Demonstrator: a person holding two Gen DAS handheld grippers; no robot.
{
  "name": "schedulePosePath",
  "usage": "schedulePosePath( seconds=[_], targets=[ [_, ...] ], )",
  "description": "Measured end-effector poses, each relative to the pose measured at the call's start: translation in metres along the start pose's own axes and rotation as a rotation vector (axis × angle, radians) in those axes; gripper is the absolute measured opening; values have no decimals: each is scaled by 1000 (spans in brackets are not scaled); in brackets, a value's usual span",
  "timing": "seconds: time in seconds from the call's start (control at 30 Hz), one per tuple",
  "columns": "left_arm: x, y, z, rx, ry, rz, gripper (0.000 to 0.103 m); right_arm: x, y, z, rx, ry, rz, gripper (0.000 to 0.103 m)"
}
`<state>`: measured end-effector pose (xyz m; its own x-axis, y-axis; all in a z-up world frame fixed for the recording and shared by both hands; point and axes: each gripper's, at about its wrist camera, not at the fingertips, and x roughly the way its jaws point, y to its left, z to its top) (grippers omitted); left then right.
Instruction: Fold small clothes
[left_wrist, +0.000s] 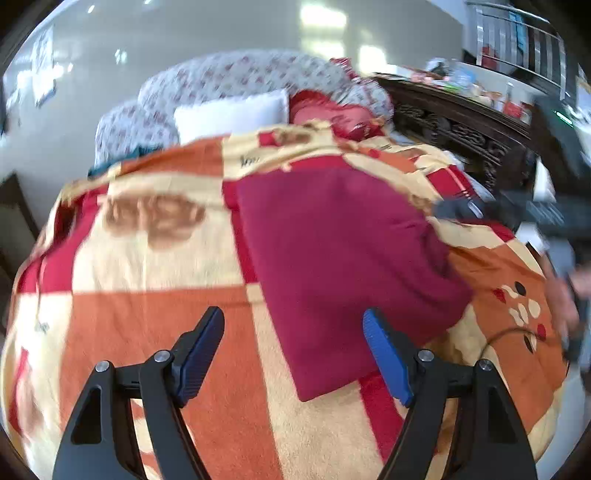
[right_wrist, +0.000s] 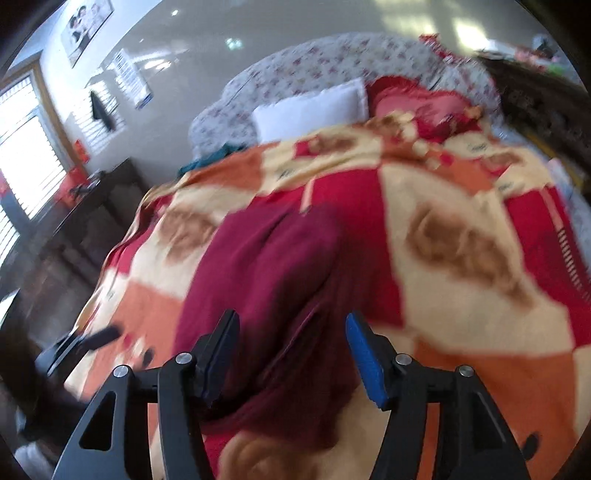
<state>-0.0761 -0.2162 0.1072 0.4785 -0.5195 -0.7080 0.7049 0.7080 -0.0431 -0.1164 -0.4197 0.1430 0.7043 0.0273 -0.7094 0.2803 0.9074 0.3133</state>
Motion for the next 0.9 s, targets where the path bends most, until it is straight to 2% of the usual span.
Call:
schedulePosePath(
  seconds=[0.07,0.17,0.23,0.3,0.33,0.37,0.4,0.5,0.53,0.63,0.67,0.73,0.77,0.83,0.9],
  targets=[
    [13,2,-1,-16,25,16,77,6,15,-12,-13,17,11,66],
    [27,-6,-11,2,59,18,77,3,31,-21,-37,-19,-10,66],
    [32,-14,-17,22,72,18,77,-2,40,-25,-51,-30,21,66],
    [36,-18,-21,38,79,21,77,-3,50,-32,-110,-23,32,60],
    [38,-19,-22,39,81,24,77,2,54,-36,-143,-9,16,29],
    [38,-19,-23,38,85,24,77,9,53,-40,-153,8,-28,9],
    [39,-19,-24,34,91,19,77,13,47,-44,-129,14,-61,9],
    [33,-17,-27,38,92,6,77,3,29,-60,-93,-6,-55,6],
    [29,-17,-29,49,82,8,77,0,23,-69,-89,-6,-65,0],
    [34,-18,-33,45,89,10,77,20,-5,-87,-41,63,-156,0],
    [38,-19,-34,37,105,10,77,25,-14,-89,-5,70,-143,0],
    [36,-18,-36,22,109,2,77,16,-21,-89,43,43,-100,1],
    [33,-17,-36,22,101,-4,77,2,-21,-85,56,5,-61,2],
    [24,-17,-33,34,80,6,77,-24,-13,-76,49,-79,-39,5],
    [17,-16,-30,34,61,14,77,-43,2,-67,13,-136,1,29]
  ],
)
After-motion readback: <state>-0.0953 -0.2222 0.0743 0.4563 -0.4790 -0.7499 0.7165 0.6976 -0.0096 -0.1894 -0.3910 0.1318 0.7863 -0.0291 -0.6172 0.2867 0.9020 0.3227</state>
